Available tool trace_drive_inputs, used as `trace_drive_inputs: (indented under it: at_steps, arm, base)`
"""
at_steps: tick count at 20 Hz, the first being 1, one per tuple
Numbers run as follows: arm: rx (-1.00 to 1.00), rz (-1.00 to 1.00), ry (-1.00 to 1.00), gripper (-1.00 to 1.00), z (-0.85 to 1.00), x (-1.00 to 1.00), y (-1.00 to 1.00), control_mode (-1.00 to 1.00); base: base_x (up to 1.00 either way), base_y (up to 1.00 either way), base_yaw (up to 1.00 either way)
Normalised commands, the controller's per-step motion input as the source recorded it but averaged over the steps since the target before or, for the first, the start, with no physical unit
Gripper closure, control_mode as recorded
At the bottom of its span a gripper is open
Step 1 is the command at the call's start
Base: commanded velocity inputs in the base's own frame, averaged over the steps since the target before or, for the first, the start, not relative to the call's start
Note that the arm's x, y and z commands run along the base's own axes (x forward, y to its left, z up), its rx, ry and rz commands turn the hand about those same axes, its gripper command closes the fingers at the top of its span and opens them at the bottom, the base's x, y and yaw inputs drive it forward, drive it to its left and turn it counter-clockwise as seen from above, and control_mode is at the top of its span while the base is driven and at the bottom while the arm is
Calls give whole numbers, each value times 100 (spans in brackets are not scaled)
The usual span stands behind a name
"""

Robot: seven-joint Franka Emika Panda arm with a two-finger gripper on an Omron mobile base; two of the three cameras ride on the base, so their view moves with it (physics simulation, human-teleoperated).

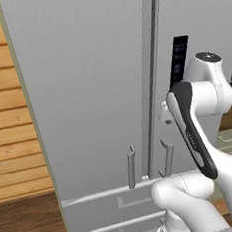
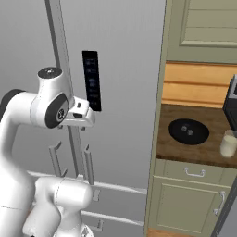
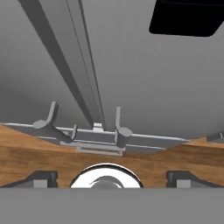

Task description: Grab a lemon wedge from the fridge and one ice cube from the ice bowl, and put them in the glass of lemonade.

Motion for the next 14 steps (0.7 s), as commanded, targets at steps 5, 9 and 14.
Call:
trace_drive_inputs:
  at_steps: [5,9,14]
  arm:
    - [0,0,0,-100,0,-7,-2,-100]
    - [0,0,0,-100,0,-19,-8,100]
    - [0,0,0,-100,0,0,0,100]
  base:
    - [0,0,0]
    - [-23,-12,0]
    - [-26,-71,0]
